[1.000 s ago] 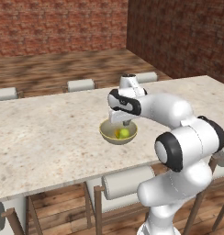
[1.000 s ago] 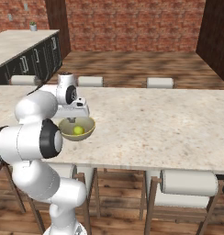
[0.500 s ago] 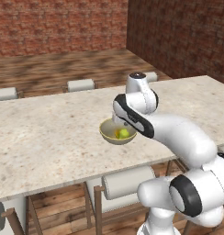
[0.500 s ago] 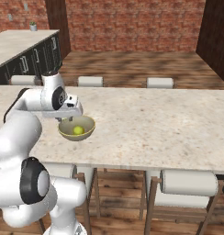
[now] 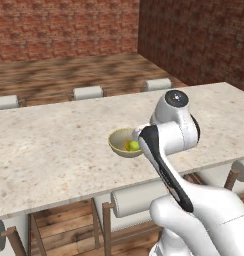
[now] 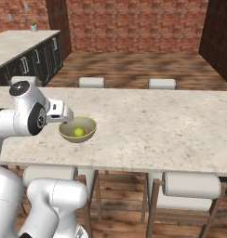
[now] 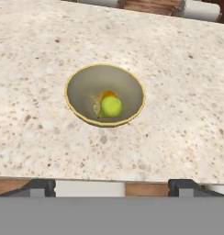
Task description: Retrieve the mango and pear from the fridge and place them into the bowl on the dining table.
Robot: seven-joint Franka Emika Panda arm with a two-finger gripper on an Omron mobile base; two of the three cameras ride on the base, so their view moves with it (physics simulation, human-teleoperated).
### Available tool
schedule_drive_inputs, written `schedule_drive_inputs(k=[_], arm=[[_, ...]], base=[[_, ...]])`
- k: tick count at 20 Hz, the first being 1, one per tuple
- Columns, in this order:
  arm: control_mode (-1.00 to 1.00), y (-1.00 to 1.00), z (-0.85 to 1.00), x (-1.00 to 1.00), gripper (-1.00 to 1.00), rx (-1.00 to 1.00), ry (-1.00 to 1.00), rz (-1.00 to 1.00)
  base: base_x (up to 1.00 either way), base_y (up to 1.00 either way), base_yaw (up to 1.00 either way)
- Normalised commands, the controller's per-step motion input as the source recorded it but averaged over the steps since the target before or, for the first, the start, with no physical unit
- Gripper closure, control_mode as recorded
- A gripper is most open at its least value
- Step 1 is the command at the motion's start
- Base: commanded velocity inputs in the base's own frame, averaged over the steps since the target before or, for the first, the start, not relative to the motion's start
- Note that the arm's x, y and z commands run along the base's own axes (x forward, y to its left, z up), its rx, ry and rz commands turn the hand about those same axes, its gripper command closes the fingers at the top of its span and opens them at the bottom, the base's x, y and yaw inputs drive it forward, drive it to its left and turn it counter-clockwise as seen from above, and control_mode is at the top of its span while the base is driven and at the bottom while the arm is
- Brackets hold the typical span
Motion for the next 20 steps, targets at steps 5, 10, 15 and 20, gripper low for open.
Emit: schedule_drive_inputs(k=[5, 10, 15, 20], arm=[[-1.0, -0.02, 0.06, -0.15, -1.0, 0.0, -0.08, 0.0], [-1.0, -0.04, 0.0, -0.16, -1.0, 0.05, -0.1, 0.0], [-1.0, -0.09, 0.1, -0.56, -1.0, 0.11, -0.31, 0.0], [-1.0, 0.01, 0.27, -0.68, -1.0, 0.05, -0.19, 0.1]], base=[[0.0, 0.0, 0.0], [0.0, 0.0, 0.0], [0.0, 0.0, 0.0], [0.0, 0.0, 0.0]])
